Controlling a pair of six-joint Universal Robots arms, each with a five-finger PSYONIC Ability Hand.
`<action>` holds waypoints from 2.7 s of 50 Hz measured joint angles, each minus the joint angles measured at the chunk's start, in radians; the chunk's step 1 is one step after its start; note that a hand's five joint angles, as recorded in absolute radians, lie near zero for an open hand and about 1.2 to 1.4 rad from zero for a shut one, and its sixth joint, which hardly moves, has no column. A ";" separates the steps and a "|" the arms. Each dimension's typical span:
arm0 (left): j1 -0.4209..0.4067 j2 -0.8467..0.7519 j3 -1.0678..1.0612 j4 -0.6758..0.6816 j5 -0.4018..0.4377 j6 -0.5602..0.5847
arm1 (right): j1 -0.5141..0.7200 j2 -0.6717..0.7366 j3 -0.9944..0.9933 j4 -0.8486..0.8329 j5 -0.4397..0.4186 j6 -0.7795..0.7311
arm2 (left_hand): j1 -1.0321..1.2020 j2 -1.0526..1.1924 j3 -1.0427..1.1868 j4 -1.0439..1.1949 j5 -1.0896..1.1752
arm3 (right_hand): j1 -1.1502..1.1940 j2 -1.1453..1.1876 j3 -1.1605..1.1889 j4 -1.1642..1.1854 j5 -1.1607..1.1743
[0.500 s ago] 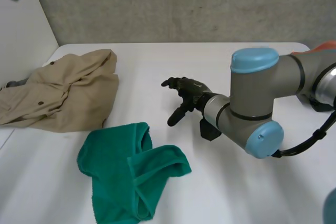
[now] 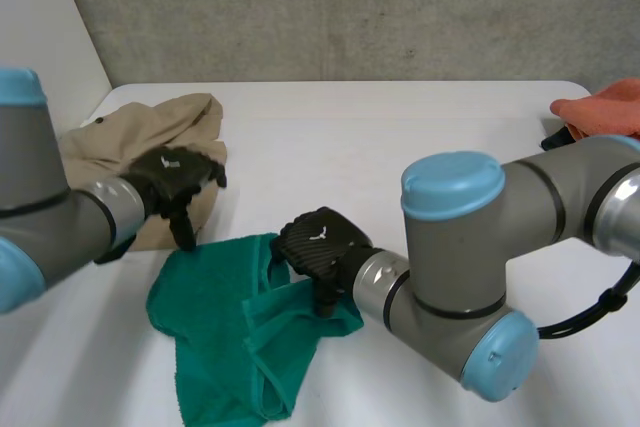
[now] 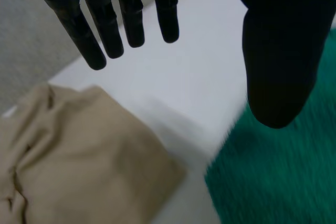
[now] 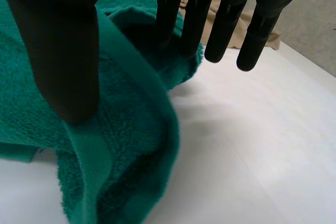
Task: Fold the laundry.
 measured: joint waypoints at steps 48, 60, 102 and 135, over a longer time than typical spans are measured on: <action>-0.492 0.081 -0.060 0.190 -0.392 -0.202 | -0.268 0.183 -0.493 -0.053 0.352 0.196 | 0.760 0.796 0.794 0.810 0.760 | 0.562 0.614 0.613 0.631 0.626; -0.549 -0.127 0.014 0.078 -0.461 -0.307 | -0.287 0.375 -0.622 -0.198 0.422 0.227 | 0.079 0.098 0.104 0.100 0.104 | 0.562 0.614 0.618 0.632 0.626; -0.261 -0.303 0.319 0.010 -0.246 0.018 | -0.227 -0.222 -0.283 -0.145 0.220 0.234 | -0.165 -0.166 -0.157 -0.158 -0.141 | 0.562 0.614 0.618 0.632 0.626; -0.270 -0.422 0.724 0.115 -0.355 -0.059 | -0.294 -0.201 -0.396 -0.157 0.264 0.256 | 0.774 0.804 0.801 0.819 0.800 | 0.562 0.614 0.618 0.632 0.626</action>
